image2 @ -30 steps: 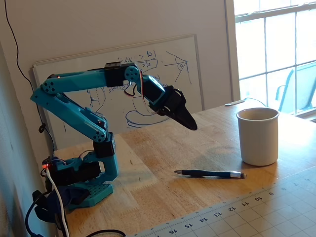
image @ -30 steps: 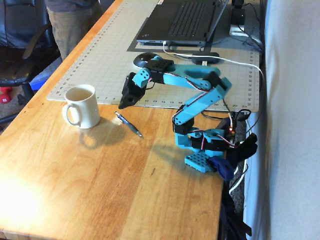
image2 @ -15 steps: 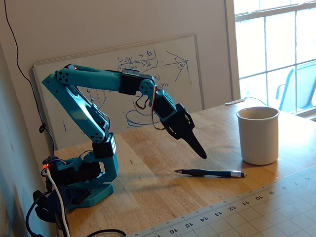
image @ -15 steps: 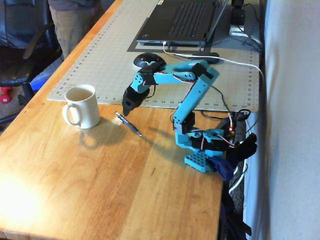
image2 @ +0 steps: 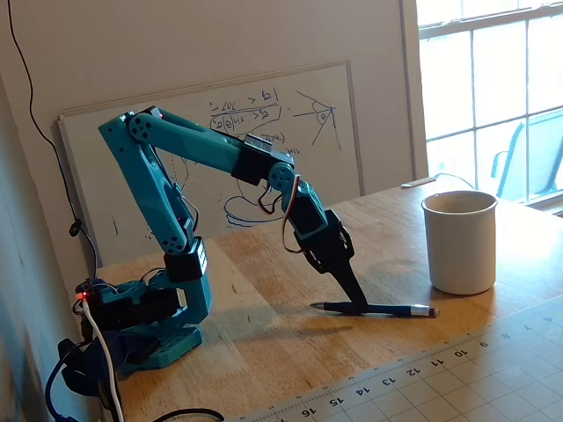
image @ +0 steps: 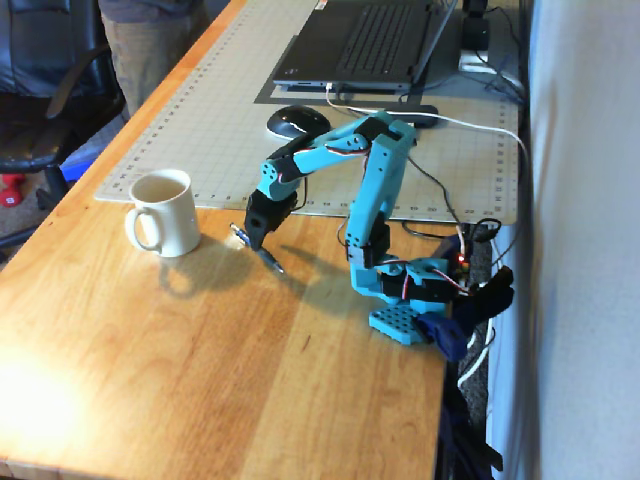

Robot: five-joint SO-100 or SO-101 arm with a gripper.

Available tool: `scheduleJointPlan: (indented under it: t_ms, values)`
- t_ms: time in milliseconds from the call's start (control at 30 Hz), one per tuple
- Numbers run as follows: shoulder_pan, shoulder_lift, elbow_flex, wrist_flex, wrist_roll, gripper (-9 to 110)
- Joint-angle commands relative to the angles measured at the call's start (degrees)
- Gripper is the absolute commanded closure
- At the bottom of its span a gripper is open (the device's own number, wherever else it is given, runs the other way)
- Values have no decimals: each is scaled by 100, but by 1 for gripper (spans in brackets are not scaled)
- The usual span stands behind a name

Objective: Grasp a pen and put it in a mug.

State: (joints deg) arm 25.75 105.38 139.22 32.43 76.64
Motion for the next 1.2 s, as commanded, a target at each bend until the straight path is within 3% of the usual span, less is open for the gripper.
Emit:
scheduleJointPlan:
  t_ms: [0, 667, 1167]
  values:
    - [44, -53, -413, -299, 62, 81]
    - [53, -527, -404, -457, 62, 82]
    - [70, -527, -404, -457, 70, 100]
